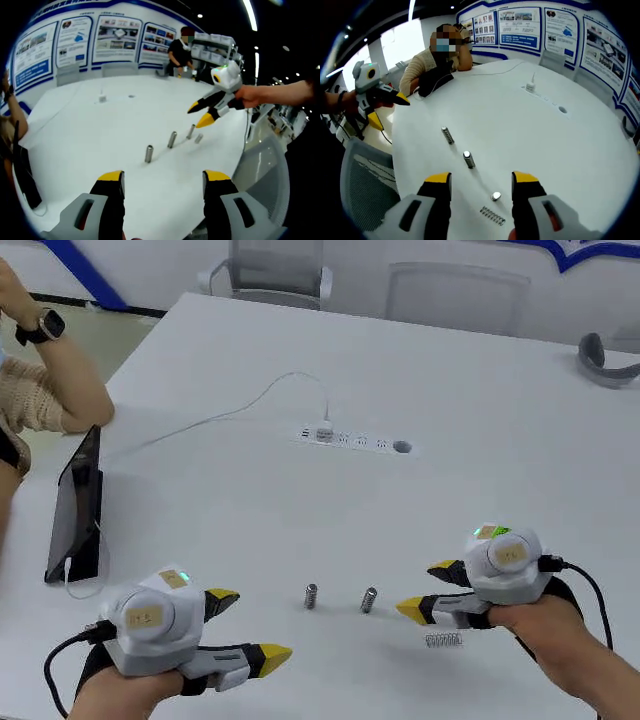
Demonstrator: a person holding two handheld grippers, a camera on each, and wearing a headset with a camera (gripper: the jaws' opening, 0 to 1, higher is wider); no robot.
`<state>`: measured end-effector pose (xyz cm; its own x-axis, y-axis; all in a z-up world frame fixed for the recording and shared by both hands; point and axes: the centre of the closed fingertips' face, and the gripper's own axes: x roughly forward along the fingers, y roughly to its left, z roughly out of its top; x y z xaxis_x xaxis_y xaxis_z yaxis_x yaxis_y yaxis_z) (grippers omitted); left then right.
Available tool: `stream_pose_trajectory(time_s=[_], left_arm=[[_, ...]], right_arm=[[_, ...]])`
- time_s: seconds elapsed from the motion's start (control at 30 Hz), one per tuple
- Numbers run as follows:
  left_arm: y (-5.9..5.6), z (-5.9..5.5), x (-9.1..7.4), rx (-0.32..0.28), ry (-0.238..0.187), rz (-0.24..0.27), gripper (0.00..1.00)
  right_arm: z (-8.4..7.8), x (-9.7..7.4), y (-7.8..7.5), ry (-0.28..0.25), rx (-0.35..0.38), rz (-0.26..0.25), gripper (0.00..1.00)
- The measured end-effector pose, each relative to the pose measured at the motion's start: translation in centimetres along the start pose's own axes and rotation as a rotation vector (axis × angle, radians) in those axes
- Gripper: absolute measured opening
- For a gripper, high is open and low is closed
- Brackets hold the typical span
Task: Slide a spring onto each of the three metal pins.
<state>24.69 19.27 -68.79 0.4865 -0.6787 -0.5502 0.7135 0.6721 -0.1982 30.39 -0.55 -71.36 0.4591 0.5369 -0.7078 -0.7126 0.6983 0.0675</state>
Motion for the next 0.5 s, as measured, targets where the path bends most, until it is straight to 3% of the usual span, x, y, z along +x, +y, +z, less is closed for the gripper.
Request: stream_pose_trajectory(time_s=[0.5], left_arm=[[-2.0, 1.2, 2.3, 0.049, 0.022, -0.062, 0.66]], right_arm=[[-4.4, -3.4, -0.3, -0.028, 0.122, -0.045, 0.59]])
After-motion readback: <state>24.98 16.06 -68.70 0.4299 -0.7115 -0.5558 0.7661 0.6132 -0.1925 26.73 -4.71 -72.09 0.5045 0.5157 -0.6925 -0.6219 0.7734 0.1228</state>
